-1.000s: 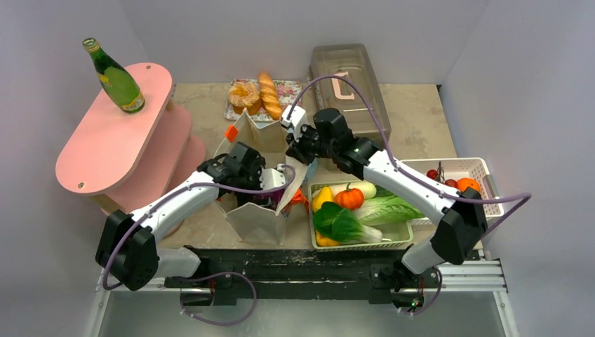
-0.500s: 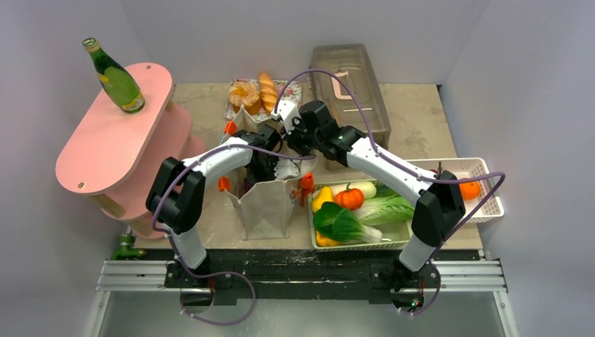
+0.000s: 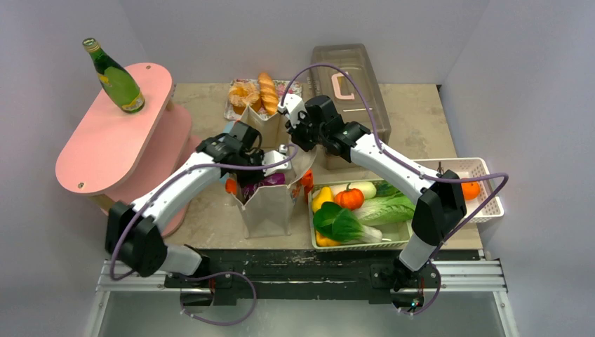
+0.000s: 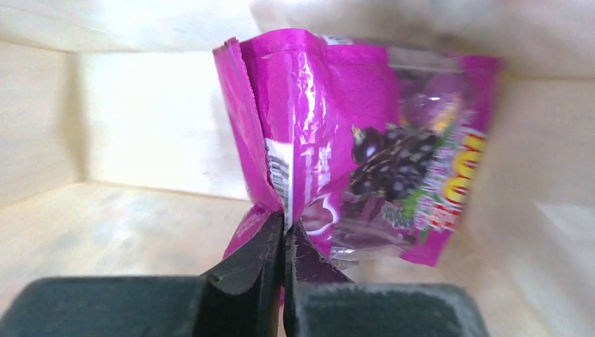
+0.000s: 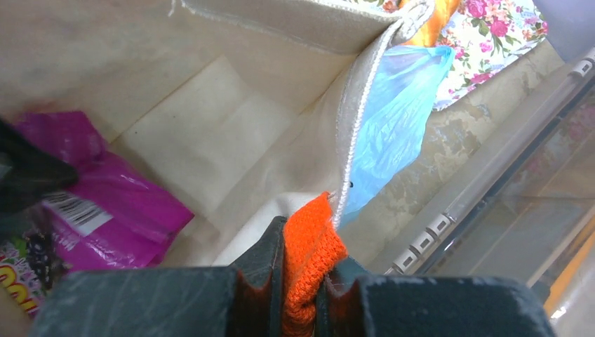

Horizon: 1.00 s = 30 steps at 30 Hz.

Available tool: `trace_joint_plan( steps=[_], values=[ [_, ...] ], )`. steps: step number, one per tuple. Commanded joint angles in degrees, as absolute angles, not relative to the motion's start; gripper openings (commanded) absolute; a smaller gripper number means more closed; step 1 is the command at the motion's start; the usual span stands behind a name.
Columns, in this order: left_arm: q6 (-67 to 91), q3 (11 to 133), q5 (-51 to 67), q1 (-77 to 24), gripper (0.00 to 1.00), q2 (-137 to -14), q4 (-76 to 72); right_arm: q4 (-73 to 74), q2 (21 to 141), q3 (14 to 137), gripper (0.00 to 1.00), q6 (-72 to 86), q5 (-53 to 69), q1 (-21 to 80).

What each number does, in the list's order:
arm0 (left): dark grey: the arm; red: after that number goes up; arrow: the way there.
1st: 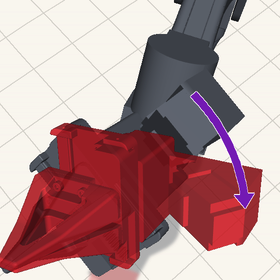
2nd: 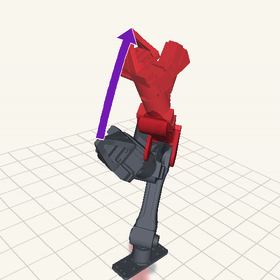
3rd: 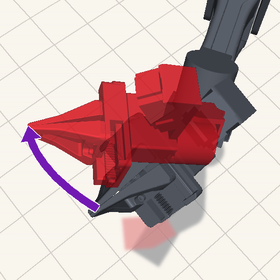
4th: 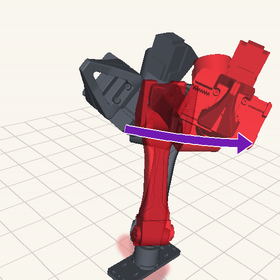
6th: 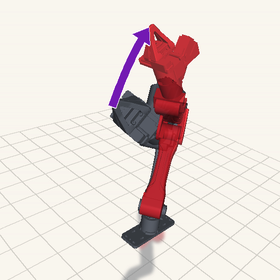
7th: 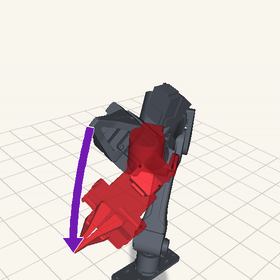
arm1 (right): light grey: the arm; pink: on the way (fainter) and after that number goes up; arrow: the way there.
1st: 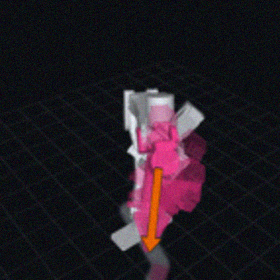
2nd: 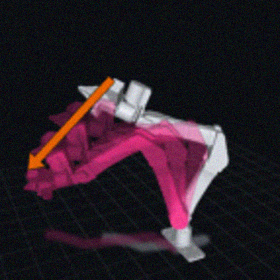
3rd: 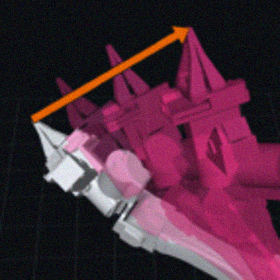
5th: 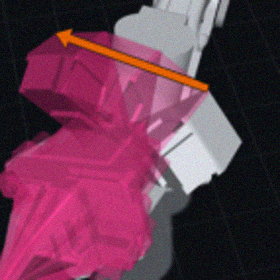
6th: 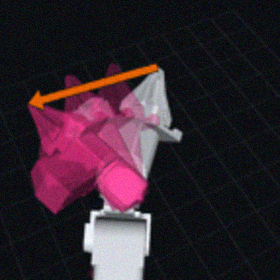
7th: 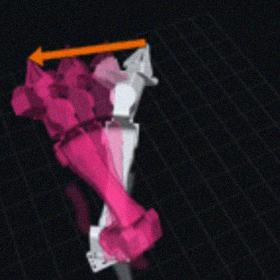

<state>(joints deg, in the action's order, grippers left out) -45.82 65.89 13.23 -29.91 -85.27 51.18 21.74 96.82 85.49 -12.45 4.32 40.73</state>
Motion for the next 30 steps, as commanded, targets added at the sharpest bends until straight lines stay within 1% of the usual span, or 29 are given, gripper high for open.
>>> trace_joint_plan(
  steps=[1,9,12,17,24,25,26,27,29,30],
  values=[
    [-36.9,70.9,22.3,-28.7,0.0,-72.1,44.0,14.9,95.0,87.4,0.0,-11.7,5.1,39.8],
    [-26.7,84.7,15.7,-27.3,0.0,-67.2,44.3,15.4,94.8,85.6,0.0,-11.7,5.2,39.9],
    [-25.7,90.6,13.4,-25.8,0.0,-66.8,45.8,15.6,94.7,85.2,0.0,-12.2,4.9,39.9],
    [-24.8,102.8,13.3,-21.7,0.0,-67.3,51.6,15.6,94.5,83.9,0.0,-13.5,4.2,39.9],
    [-27.7,113.2,9.2,-18.9,0.0,-67.3,56.4,20.0,95.5,85.7,0.0,-14.8,3.7,39.7],
    [-28.2,113.8,9.5,-18.8,0.0,-67.1,56.2,22.5,95.9,87.2,0.16,-14.7,5.0,39.5],
    [-28.6,114.2,9.8,-18.8,0.0,-67.0,56.1,25.1,96.0,89.2,0.41,-14.0,7.2,38.8],
    [-28.7,114.5,10.2,-18.8,0.0,-67.0,56.1,27.5,95.7,91.4,0.6,-13.1,10.2,37.9],
    [-28.6,114.5,11.4,-18.8,0.0,-66.9,56.1,30.4,94.0,95.9,0.95,-10.5,16.1,35.5],
    [-28.6,114.1,12.0,-18.8,0.0,-66.8,55.9,31.6,93.2,98.4,0.98,-9.9,18.9,34.6]
  ],
)
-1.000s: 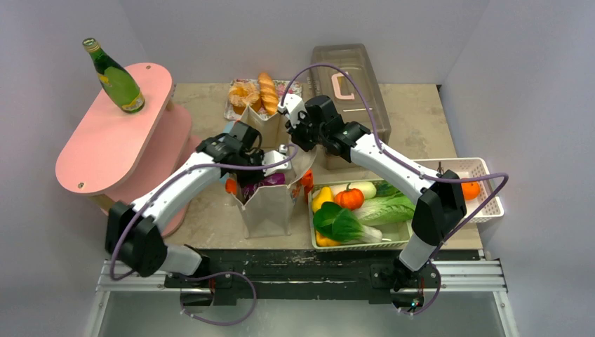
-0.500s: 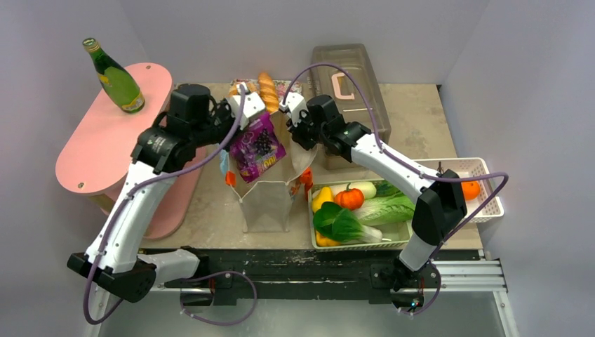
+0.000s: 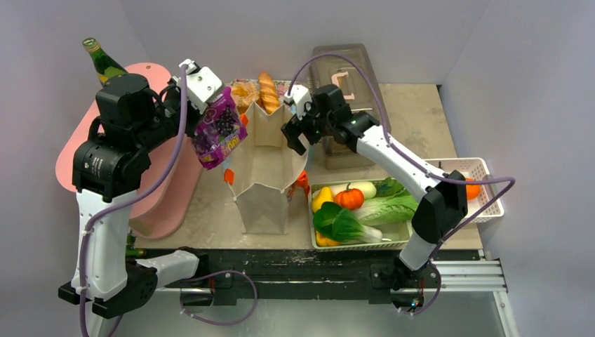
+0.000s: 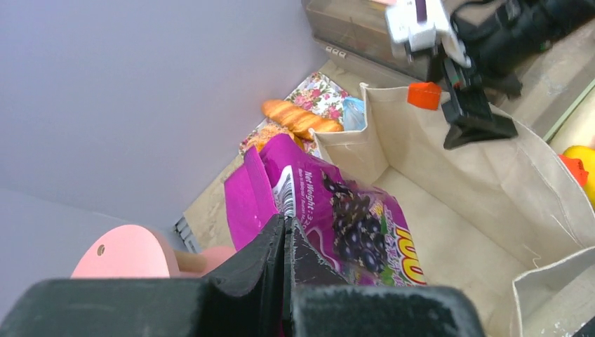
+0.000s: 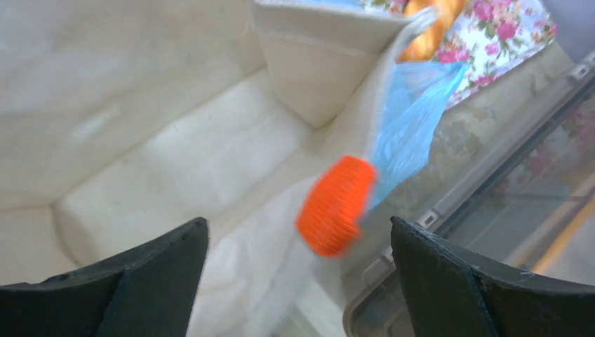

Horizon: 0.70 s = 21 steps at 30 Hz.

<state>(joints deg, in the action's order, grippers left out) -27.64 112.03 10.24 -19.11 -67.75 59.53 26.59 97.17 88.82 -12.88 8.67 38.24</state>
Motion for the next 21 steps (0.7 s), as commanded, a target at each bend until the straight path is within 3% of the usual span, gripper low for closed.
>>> trace_joint_plan(
  steps=[1,5,9,14,16,18,19,21],
  values=[
    [-28.6,113.7,12.7,-18.8,0.0,-66.5,55.7,32.7,92.5,101.4,0.99,-9.3,22.2,34.0],
    [-27.1,112.3,16.4,-18.8,0.0,-65.9,53.6,34.4,90.5,109.7,0.99,-5.2,37.1,33.2],
    [-25.2,110.6,19.3,-18.8,0.0,-65.9,51.0,27.6,92.0,108.1,0.99,9.1,49.3,34.7],
    [-24.1,108.1,22.2,-18.2,0.01,-67.3,58.6,40.4,98.5,113.1,0.95,0.3,38.3,37.6],
    [-22.5,102.0,25.1,-17.8,0.3,-63.8,57.8,41.3,99.7,113.1,0.9,-2.9,36.6,38.1],
    [-22.0,93.7,28.4,-17.8,0.51,-59.2,55.2,41.4,100.9,113.7,0.86,-3.9,34.4,39.9],
    [-21.3,90.2,28.2,-17.8,0.55,-57.6,55.0,40.6,101.1,113.5,0.85,-4.2,33.1,40.9],
    [-15.9,84.1,20.2,-17.3,0.5,-56.2,53.8,39.0,101.6,112.9,0.86,-4.2,27.3,43.5]
  ],
)
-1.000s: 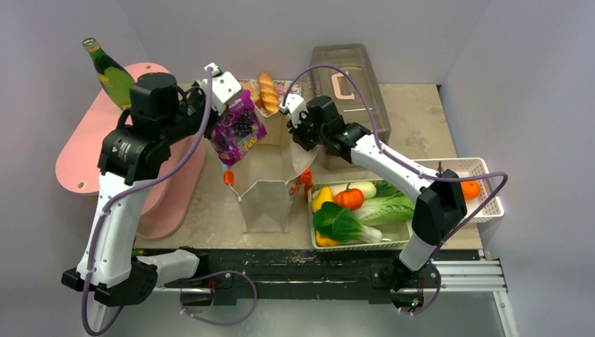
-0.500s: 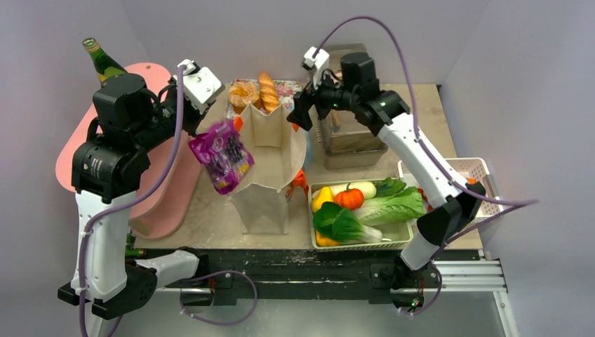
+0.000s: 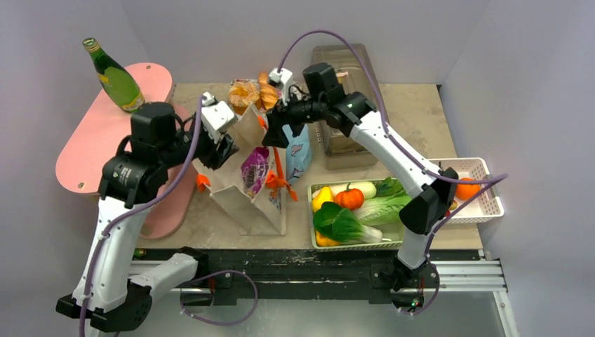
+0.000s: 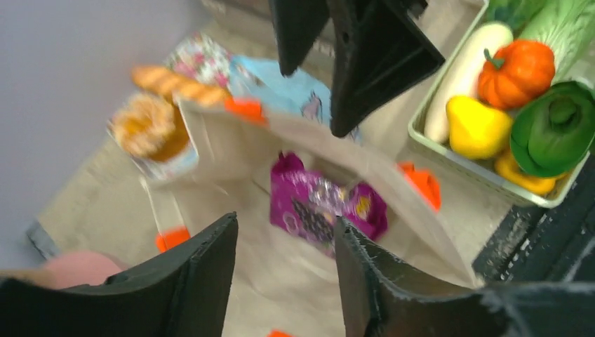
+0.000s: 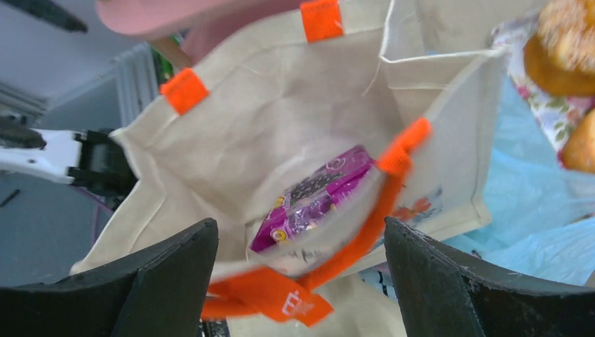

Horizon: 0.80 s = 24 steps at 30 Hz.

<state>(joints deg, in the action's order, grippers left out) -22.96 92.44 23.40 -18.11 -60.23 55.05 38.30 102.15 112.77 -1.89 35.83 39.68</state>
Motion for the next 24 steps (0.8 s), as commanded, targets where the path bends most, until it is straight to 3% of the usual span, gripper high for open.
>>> trace_joint_plan(
  steps=[1,4,8,12,17,21,24],
  values=[
    [-13.4,81.3,17.0,-16.0,0.48,-55.9,53.4,38.3,102.1,113.1,0.88,-3.1,24.8,43.8],
    [-5.7,73.7,15.9,-10.8,0.51,-54.3,50.2,35.1,103.2,114.2,0.95,3.5,21.0,43.9],
    [-0.6,72.3,15.4,-11.5,0.63,-59.6,47.5,36.1,105.6,115.8,0.95,5.7,14.3,44.5],
    [1.8,75.7,14.9,-16.9,0.77,-65.0,45.4,39.1,104.9,114.1,0.9,6.6,8.8,43.7],
    [8.6,72.2,8.6,-23.7,0.77,-64.8,38.9,34.3,96.3,104.5,0.76,6.1,2.4,41.4],
    [16.9,68.7,7.6,-27.1,0.82,-68.1,33.4,35.9,96.7,102.4,0.81,5.8,0.5,40.7],
    [18.4,66.2,0.4,-32.5,0.89,-71.7,31.9,37.9,99.2,101.4,0.81,5.8,2.6,40.1]
  ],
)
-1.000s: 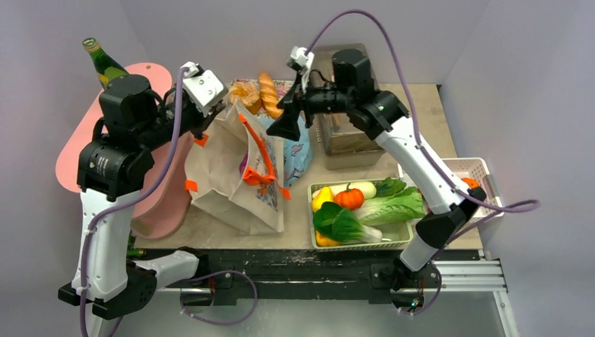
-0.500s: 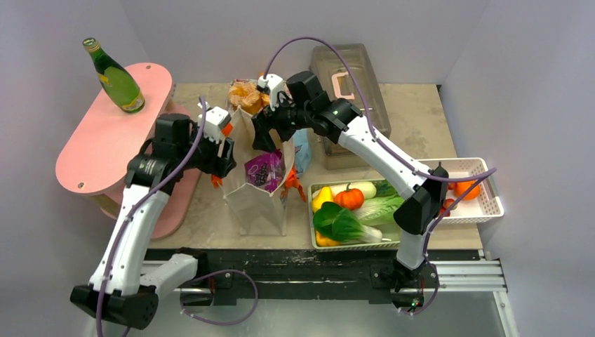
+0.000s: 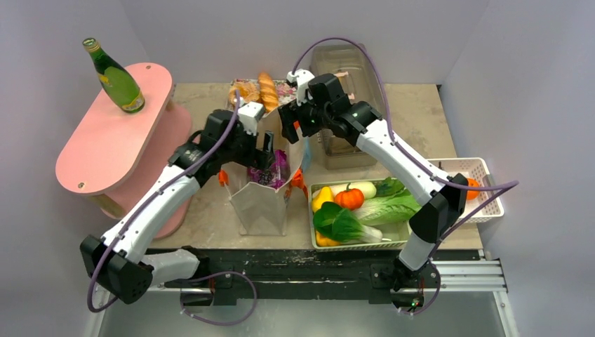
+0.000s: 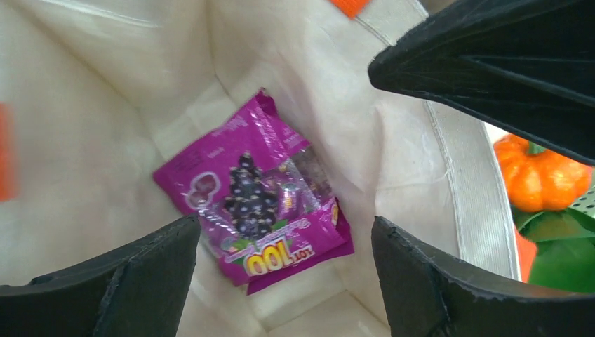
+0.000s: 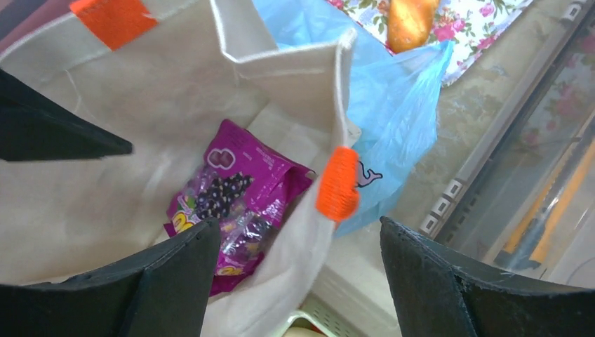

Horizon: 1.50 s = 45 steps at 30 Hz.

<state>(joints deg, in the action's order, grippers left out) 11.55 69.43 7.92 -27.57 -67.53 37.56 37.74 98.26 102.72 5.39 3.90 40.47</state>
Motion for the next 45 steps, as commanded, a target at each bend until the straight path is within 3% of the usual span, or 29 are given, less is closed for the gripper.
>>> trace_joint_plan(
  steps=[1,7,10,14,16,18,20,24,25,32,36,39,45],
  values=[
    [19.6,63.7,-1.0,-33.3,0.9,-72.1,29.7,38.7,100.0,101.3,0.8,7.0,4.1,39.1],
    [21.6,59.5,-9.4,-37.4,0.96,-78.6,24.9,37.5,99.6,99.9,0.74,11.2,12.6,34.8],
    [23.8,60.1,-14.2,-37.4,0.99,-85.0,27.4,37.3,100.1,99.3,0.63,11.4,17.2,34.8],
    [24.3,60.0,-16.7,-36.9,0.99,-93.3,28.1,38.0,103.1,99.3,0.31,12.2,18.4,34.7],
    [25.2,60.2,-16.2,-35.8,0.93,-97.2,29.1,38.0,104.1,99.3,0.11,12.1,17.6,34.2],
    [25.3,60.0,-15.8,-34.9,0.85,-99.6,29.3,37.7,104.5,98.9,0.0,12.3,17.2,33.6],
    [24.7,59.7,-14.3,-33.9,0.71,-100.3,29.5,37.7,104.8,98.7,0.0,12.3,17.0,33.3],
    [19.6,58.6,-9.3,-33.2,0.04,-91.8,26.5,37.0,104.3,97.8,0.0,11.8,16.7,33.2],
    [18.1,58.7,-8.4,-33.7,0.0,-88.4,25.8,36.8,104.2,97.5,0.0,11.6,16.6,33.2],
    [11.0,70.0,-1.0,-32.8,0.0,-71.4,33.9,34.8,102.0,94.8,0.0,10.8,15.8,33.1],
    [7.0,78.9,2.8,-30.6,0.0,-68.6,41.4,34.3,100.8,93.3,0.0,10.7,15.6,33.1],
    [1.8,85.4,0.4,-29.2,0.0,-68.0,48.9,34.0,100.0,92.5,0.0,10.5,15.3,33.0],
    [-7.4,96.4,-15.1,-24.0,0.0,-68.2,61.8,34.3,99.8,92.9,0.0,9.9,15.1,33.0]
  ],
)
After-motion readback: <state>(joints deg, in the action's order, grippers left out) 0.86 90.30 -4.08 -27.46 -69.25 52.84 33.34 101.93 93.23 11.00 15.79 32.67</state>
